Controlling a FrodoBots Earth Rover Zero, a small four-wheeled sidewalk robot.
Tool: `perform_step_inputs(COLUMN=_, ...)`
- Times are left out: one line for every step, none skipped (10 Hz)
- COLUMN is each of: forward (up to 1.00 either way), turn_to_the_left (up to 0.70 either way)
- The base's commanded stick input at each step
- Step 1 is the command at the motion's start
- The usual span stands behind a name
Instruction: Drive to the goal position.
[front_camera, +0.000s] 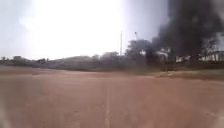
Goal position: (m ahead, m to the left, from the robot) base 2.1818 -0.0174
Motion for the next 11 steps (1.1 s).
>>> perform_step_inputs(forward=0.70, turn_to_the_left=0.00)
perform_step_inputs(forward=0.70, turn_to_the_left=0.00)
perform_step_inputs(forward=0.70, turn_to_the_left=0.00)
perform_step_inputs(forward=0.70, turn_to_the_left=0.11)
perform_step_inputs(forward=0.70, turn_to_the_left=0.25)
perform_step_inputs(forward=0.70, turn_to_the_left=0.35)
perform_step_inputs(forward=0.70, turn_to_the_left=0.35)
perform_step_inputs(forward=0.70, turn_to_the_left=0.35)
perform_step_inputs(forward=0.70, turn_to_the_left=0.23)
perform_step_inputs(forward=0.70, turn_to_the_left=0.08)
perform_step_inputs(forward=0.70, turn_to_the_left=0.00)
